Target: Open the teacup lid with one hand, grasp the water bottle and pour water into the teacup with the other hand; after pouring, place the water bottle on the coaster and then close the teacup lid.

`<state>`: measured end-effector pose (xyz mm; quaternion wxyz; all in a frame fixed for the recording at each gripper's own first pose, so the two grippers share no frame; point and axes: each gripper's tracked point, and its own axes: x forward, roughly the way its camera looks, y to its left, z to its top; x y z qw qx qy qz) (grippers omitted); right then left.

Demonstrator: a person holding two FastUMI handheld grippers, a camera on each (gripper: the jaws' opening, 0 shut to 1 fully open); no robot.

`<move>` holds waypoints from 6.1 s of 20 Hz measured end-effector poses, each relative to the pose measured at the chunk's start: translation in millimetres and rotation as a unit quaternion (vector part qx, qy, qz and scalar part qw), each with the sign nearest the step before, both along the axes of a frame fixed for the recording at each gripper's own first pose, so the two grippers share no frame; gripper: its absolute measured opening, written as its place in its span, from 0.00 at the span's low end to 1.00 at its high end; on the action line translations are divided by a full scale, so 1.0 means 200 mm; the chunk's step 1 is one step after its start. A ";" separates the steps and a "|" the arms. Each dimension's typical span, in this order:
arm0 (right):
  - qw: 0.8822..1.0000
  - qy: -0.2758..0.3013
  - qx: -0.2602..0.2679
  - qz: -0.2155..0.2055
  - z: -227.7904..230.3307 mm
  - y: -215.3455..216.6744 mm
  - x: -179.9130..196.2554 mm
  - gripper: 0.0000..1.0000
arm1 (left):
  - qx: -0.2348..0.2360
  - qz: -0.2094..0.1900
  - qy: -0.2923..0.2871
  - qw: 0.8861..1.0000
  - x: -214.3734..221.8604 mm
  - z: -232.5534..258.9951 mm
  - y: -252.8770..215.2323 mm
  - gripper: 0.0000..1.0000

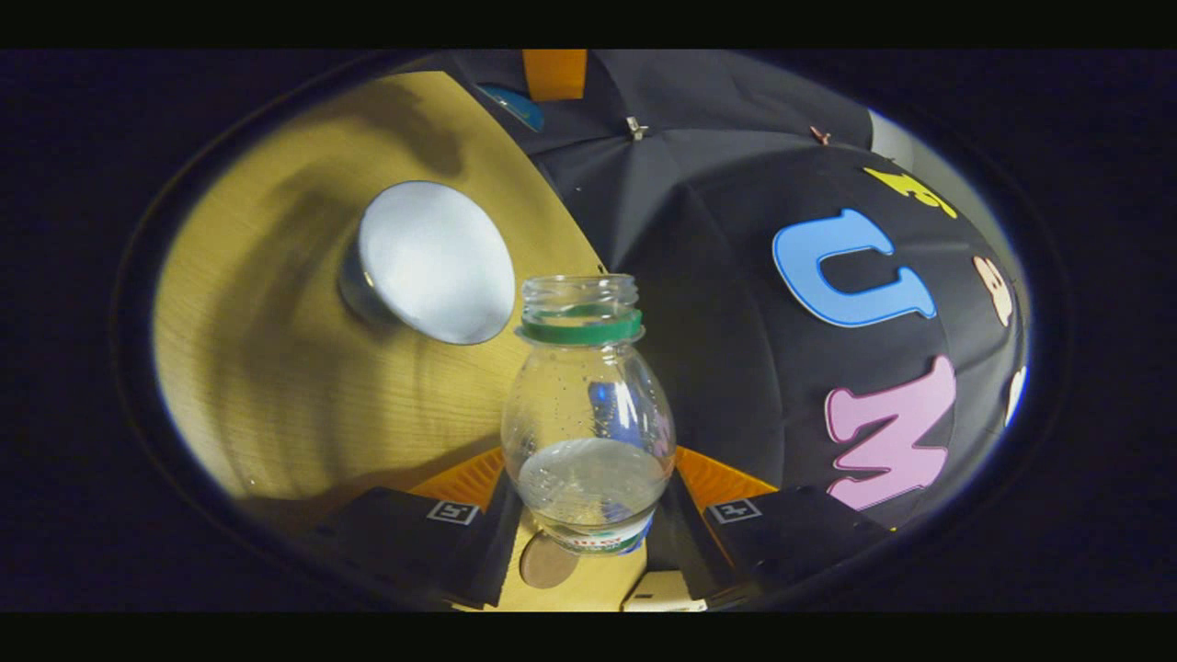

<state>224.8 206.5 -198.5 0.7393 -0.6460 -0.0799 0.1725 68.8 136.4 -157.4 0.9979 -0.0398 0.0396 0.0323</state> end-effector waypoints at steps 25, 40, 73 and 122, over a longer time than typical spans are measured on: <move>0.987 -0.088 -0.113 0.074 0.09 0.14 0.07 0.74 | -0.044 0.016 0.007 0.999 -0.01 -0.10 0.03 0.26; 0.975 -0.106 -0.169 0.098 0.08 0.18 0.08 0.75 | -0.041 0.015 -0.008 0.999 -0.10 -0.09 0.08 0.25; 0.943 -0.122 -0.275 0.140 0.05 0.15 -0.01 0.74 | -0.035 0.037 -0.028 0.998 -0.21 -0.10 0.05 0.27; 0.938 -0.112 -0.299 0.135 0.10 0.12 0.04 0.75 | -0.001 0.067 -0.046 0.997 -0.23 0.14 0.01 0.26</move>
